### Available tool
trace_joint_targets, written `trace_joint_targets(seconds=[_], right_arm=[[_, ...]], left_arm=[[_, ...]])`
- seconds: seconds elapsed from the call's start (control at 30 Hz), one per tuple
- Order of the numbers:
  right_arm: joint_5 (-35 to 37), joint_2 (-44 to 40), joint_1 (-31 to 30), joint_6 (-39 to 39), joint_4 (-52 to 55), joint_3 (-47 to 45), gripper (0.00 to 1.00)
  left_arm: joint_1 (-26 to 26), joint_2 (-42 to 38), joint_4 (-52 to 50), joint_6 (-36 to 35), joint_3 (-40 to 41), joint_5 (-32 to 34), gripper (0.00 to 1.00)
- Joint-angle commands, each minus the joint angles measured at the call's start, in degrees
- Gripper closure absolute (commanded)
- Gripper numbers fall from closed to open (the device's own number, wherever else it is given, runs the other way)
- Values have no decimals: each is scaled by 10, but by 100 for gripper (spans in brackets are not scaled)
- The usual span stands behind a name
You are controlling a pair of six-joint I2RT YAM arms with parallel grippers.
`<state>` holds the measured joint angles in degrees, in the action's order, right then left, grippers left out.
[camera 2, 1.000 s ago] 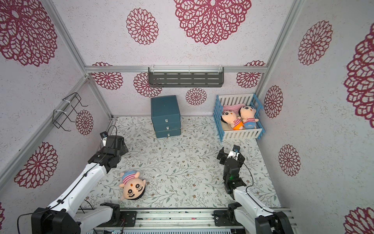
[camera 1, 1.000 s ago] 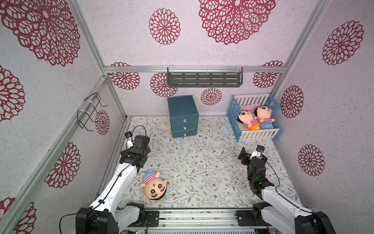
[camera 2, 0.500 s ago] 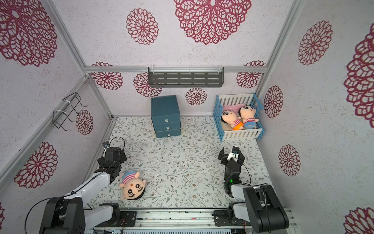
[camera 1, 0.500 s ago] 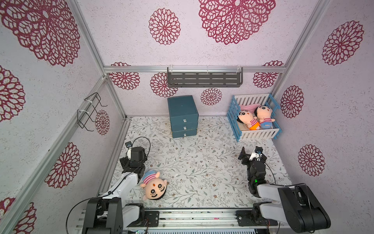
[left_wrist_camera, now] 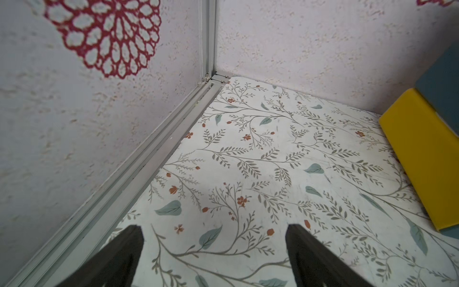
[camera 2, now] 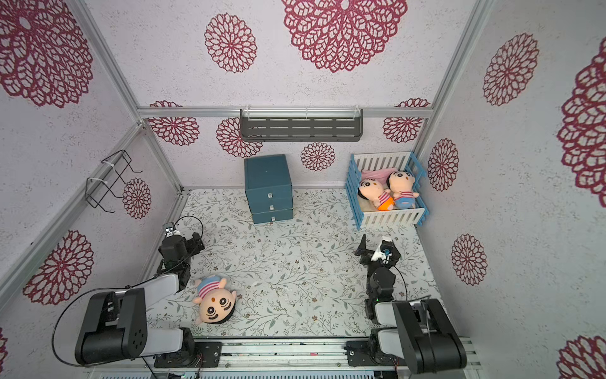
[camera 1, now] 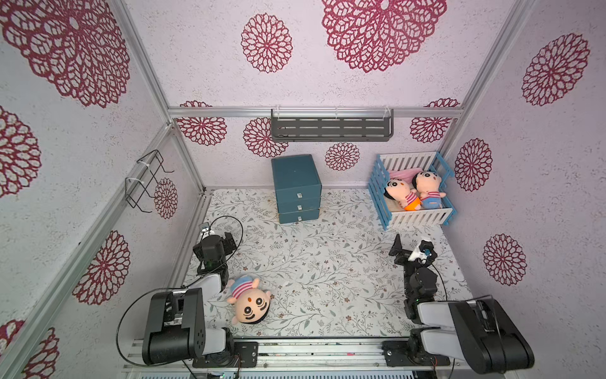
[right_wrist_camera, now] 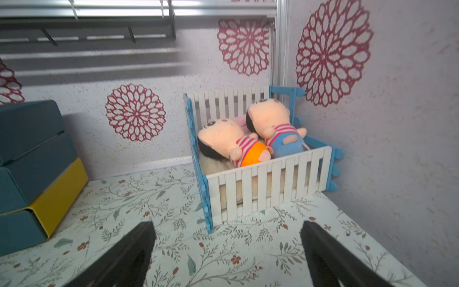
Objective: Place the brooch boxes into the drawer by color
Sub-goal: Reset both arms
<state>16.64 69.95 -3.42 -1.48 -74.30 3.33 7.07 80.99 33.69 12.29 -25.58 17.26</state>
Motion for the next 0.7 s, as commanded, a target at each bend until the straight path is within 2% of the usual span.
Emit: trace_joint_targets(seconds=[0.0, 0.07, 0.13, 0.2, 0.27, 0.43, 0.53, 0.57, 0.6, 0.67], right_arm=[[-20, -54, 31, 8, 46, -21, 1], [-35, -65, 43, 7, 49, -25, 1], [-49, -53, 44, 14, 45, -15, 1], [-69, -20, 44, 14, 9, -3, 1], [-81, -4, 44, 0, 37, 16, 1], [-101, 96, 35, -25, -125, -8, 1], [-98, 204, 35, -29, -249, -16, 1], [-104, 199, 35, -24, -237, -13, 1], [-103, 170, 34, -24, -165, 1, 1], [-109, 193, 34, -22, -194, 7, 1]], left_arm=[[6, 47, 134, -16, 18, -16, 3], [6, 87, 224, -29, 36, -28, 3], [4, 64, 156, -16, 25, -29, 3], [4, 79, 194, -22, 30, -22, 3], [3, 74, 175, -19, 25, -18, 3], [4, 78, 187, -20, 27, -19, 3], [4, 75, 181, -20, 28, -19, 3], [4, 75, 183, -20, 28, -19, 3], [4, 75, 184, -20, 29, -18, 3], [4, 76, 184, -20, 28, -18, 3]])
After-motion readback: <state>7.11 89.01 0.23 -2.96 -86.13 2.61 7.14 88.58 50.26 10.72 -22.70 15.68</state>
